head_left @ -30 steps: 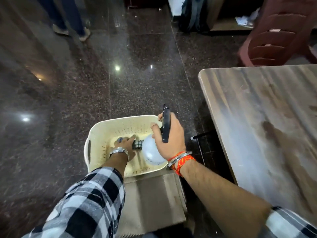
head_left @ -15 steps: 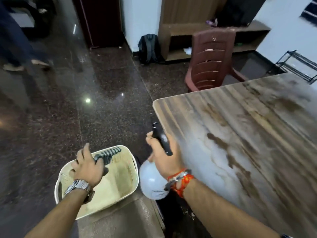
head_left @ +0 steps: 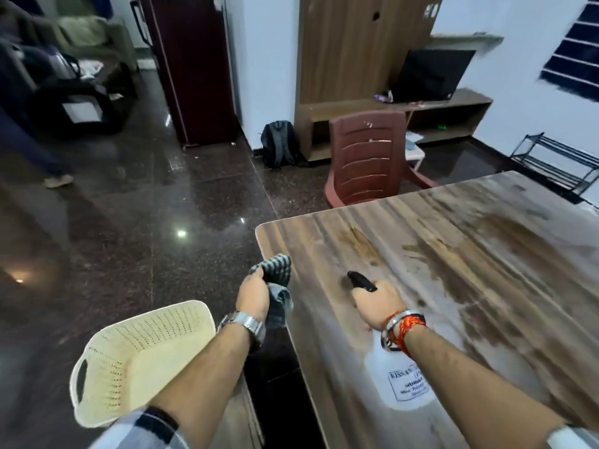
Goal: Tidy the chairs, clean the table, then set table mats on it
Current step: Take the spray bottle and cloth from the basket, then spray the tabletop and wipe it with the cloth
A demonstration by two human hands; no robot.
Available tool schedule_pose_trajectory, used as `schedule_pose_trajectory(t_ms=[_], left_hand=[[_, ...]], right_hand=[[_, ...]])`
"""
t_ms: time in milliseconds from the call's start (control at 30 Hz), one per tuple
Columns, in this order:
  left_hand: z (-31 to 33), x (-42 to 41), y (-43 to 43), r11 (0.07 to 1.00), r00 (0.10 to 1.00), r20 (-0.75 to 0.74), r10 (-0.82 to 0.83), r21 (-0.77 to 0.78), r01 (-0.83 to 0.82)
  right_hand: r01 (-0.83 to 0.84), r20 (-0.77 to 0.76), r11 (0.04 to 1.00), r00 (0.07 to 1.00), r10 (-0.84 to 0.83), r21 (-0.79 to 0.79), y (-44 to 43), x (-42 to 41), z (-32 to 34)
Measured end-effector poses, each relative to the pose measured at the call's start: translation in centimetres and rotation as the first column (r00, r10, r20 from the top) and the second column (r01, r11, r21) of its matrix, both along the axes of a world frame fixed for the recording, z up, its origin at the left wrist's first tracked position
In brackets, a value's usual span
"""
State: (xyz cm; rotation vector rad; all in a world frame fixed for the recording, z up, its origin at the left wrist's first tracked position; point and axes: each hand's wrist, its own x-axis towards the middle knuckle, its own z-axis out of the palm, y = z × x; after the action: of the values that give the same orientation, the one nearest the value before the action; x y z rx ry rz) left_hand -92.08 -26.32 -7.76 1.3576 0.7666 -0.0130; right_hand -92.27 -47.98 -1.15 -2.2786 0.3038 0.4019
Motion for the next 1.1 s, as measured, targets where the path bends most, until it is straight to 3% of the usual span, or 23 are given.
schedule_pose_trajectory(t_ms=[67,167,267,400,533,733,800,933,1033,1100], left_hand=[[-0.9,-0.3,-1.6,0.993,0.992,-0.026,0.12,0.0,-0.12],[-2.6,-1.5,-5.2,0.983,0.984,-0.039,0.175,0.059,-0.172],[-4.9,-1.8,-6.9,0.929,0.931,-0.015,0.365,-0.06,-0.365],[-1.8,-2.4,-9.9,0.907,0.903,0.1,0.417,-0.102,-0.407],[-3.4,-0.4,-9.6,0.919,0.919,0.059,0.389,0.038,-0.391],[-0.5,4.1,-10.6,0.878,0.958,-0.034,0.286,0.409,-0.248],[-1.5,6.4,-10.3,0.826,0.972,0.001,0.236,0.526,-0.201],[-2.4,9.4,-10.2,0.683,0.989,-0.098,0.113,0.73,-0.005],[-3.5,10.8,-10.1,0.437,0.973,-0.232,0.016,0.876,0.202],[-4.7,11.2,-10.2,0.275,0.922,-0.362,-0.14,0.88,0.387]], right_hand=[[-0.008,-0.026,0.999,1.0,0.009,0.035,-1.3,0.4,0.0],[-0.061,-0.044,0.99,0.997,0.067,0.131,-4.1,1.1,-0.2],[-0.138,-0.049,0.984,0.988,0.144,0.108,-6.2,1.9,-0.6],[-0.21,-0.025,0.974,0.977,0.213,0.085,-7.1,3.5,-0.9],[-0.25,-0.042,0.953,0.965,0.26,0.174,-6.8,5.5,-1.3],[-0.29,0.05,0.946,0.957,0.286,0.147,-5.1,8.7,-2.2],[-0.3,0.022,0.943,0.954,0.3,0.144,-4.5,9.9,-2.6],[-0.319,0.045,0.946,0.947,0.317,0.064,-3.6,12.3,-3.2],[-0.295,0.036,0.955,0.955,0.294,0.036,-2.9,13.9,-3.7],[-0.286,0.002,0.956,0.958,0.286,0.064,-2.6,14.8,-4.0]])
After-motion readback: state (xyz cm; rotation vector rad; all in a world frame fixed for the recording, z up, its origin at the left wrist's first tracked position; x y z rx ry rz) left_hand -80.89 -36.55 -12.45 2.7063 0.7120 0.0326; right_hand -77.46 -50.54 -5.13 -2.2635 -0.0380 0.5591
